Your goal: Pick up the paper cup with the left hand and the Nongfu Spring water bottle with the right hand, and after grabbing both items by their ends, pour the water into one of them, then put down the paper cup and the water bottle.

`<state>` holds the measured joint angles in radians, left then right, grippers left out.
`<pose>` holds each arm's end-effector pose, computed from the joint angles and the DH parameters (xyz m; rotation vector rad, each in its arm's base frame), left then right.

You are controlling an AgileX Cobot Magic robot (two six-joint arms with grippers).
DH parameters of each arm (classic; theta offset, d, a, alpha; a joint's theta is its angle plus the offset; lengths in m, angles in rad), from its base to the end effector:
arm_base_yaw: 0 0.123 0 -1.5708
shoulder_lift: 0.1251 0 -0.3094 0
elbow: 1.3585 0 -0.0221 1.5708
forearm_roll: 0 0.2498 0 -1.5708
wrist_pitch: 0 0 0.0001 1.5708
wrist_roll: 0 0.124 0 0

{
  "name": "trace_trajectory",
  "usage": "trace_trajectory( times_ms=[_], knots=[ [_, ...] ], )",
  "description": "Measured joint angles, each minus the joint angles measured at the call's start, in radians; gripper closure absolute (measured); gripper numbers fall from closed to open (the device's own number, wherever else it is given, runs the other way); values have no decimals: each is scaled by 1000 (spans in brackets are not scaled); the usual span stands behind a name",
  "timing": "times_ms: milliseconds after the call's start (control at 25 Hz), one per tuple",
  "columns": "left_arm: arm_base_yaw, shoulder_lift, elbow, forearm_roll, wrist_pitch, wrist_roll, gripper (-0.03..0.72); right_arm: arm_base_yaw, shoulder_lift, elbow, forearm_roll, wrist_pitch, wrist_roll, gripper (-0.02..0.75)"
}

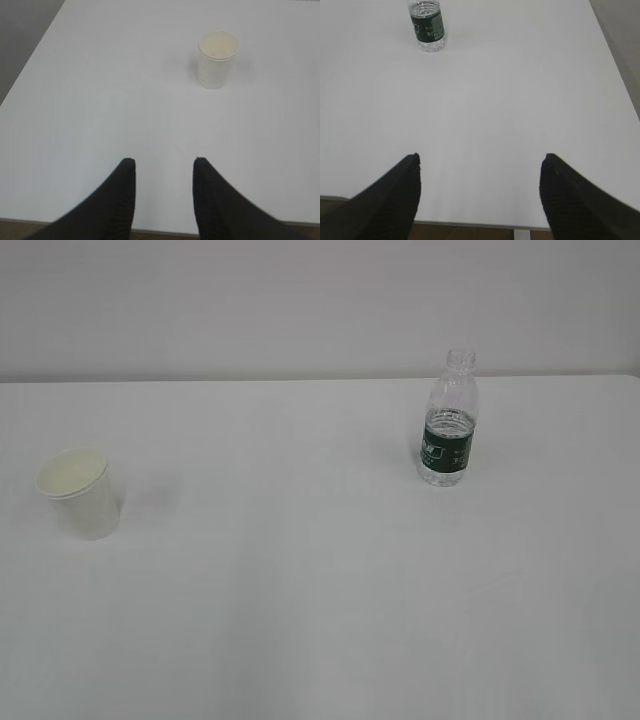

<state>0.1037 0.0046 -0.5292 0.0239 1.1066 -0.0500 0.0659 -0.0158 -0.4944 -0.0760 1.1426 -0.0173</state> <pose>-0.0062 0.0020 0.2656 -0.1607 2.0597 0.0618 -0.0071 -0.0091 0.2514 -0.0801 2.1126 -0.0630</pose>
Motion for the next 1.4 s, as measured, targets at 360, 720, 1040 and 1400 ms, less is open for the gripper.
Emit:
trace_trajectory(
  times_ms=[360, 720, 1040, 1400],
  knots=[
    [0, 0, 0, 0, 0, 0, 423, 0, 0, 0, 0, 0, 0, 183],
    [0, 0, 0, 0, 0, 0, 436, 0, 0, 0, 0, 0, 0, 183],
    [0, 0, 0, 0, 0, 0, 437, 0, 0, 0, 0, 0, 0, 183],
    [0, 2, 0, -35, -4, 0, 437, 0, 0, -22, 45, 0, 0, 183]
  ],
)
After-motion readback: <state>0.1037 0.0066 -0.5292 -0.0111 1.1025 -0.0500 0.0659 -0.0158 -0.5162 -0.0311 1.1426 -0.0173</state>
